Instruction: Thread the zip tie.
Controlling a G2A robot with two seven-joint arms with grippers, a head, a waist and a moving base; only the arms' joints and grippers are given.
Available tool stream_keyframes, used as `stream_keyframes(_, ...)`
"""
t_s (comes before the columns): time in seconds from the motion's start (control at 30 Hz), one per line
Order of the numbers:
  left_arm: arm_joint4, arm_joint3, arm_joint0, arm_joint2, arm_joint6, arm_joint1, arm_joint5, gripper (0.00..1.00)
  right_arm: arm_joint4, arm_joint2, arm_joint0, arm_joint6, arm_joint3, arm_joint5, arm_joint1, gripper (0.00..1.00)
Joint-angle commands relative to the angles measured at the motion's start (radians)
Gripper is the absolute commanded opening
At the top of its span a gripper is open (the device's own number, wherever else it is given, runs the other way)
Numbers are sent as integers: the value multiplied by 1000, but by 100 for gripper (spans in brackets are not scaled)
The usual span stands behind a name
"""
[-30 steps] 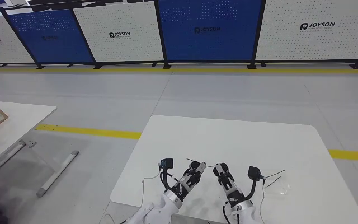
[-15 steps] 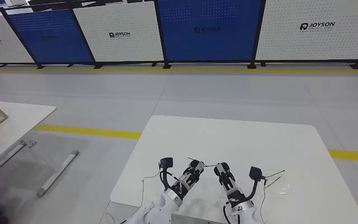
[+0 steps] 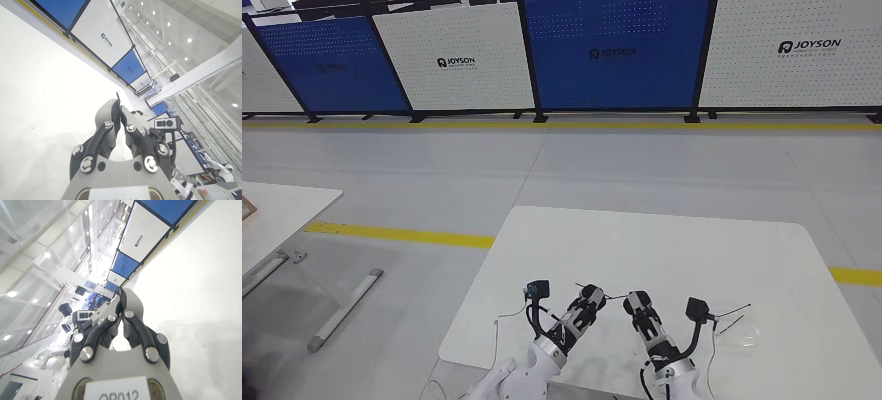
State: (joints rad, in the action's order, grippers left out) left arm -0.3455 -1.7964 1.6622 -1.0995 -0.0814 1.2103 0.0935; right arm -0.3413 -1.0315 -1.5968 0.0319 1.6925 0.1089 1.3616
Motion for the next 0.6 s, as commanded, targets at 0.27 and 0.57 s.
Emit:
stream_keyframes(0.27, 45, -7, 5, -1, 52, -2, 30, 0, 12, -1, 7, -18, -8, 12, 1, 0)
stream_keyframes(0.57, 51, -13, 13, -8, 46, -3, 45, 0, 15, 0, 12, -25, -12, 9, 3, 0)
